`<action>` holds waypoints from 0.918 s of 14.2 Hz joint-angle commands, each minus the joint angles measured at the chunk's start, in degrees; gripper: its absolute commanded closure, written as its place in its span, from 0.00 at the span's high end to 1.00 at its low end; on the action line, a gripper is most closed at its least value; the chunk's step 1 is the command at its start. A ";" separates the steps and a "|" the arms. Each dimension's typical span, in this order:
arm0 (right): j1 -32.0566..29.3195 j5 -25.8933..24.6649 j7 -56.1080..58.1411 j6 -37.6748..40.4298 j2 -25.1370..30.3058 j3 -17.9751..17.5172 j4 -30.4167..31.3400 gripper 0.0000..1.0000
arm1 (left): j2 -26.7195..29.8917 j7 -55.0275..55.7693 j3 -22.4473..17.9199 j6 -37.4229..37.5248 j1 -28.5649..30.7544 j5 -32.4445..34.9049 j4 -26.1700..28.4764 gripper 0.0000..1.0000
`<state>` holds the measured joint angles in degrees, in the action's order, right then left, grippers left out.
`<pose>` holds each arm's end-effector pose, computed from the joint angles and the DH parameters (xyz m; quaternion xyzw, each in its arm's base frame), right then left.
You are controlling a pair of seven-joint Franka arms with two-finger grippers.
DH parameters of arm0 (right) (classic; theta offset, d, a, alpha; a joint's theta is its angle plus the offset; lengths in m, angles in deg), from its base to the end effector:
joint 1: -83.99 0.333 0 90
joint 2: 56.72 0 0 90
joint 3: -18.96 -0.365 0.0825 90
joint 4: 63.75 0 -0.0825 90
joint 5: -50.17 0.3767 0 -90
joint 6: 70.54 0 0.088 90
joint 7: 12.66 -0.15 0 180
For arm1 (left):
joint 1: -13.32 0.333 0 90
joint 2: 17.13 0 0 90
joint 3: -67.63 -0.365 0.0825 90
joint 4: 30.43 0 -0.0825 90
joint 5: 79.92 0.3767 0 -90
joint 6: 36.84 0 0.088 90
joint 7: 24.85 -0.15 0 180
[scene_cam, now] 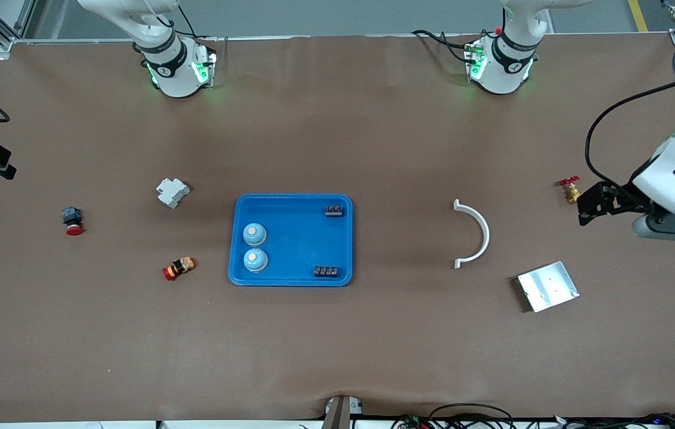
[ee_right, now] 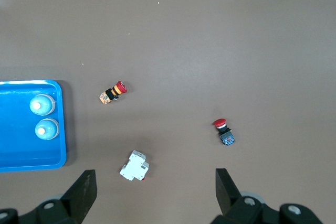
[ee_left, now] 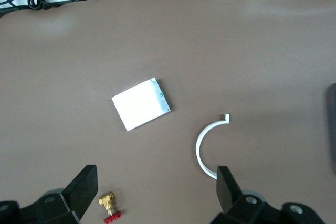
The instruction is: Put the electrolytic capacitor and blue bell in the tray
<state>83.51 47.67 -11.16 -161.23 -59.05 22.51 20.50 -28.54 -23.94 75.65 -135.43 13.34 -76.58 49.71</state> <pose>0.5651 -0.0455 0.6561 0.9988 -0.0225 0.0347 0.0248 0.6332 -0.0716 0.6098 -0.9960 0.0620 -0.0633 0.0105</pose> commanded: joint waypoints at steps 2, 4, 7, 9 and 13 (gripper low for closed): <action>0.22 -0.39 -0.01 1.05 -0.66 -0.13 -1.46 1.00 | 3.67 -0.55 -1.34 4.18 -0.02 -1.76 1.60 1.00; 0.13 -0.39 0.08 0.96 -0.66 -0.13 -1.45 1.00 | 4.90 -0.47 -1.17 4.46 0.16 -1.76 3.26 1.00; 0.22 -0.39 0.08 1.05 -0.66 -0.13 -1.45 1.00 | 5.70 0.32 -0.47 4.90 0.25 -3.07 3.80 1.00; 0.13 -0.39 0.08 0.96 -0.74 -0.13 -1.45 1.00 | 6.75 0.50 -0.11 7.35 0.43 -4.48 4.06 1.00; 0.13 -0.39 0.17 0.96 -0.74 -0.13 -1.54 1.00 | 6.75 0.76 -0.11 7.54 0.51 -4.57 4.07 1.00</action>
<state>83.53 47.67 -11.15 -161.17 -59.07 22.43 20.49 -23.27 -23.65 75.39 -128.22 13.39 -79.90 52.47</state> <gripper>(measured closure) 0.000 0.000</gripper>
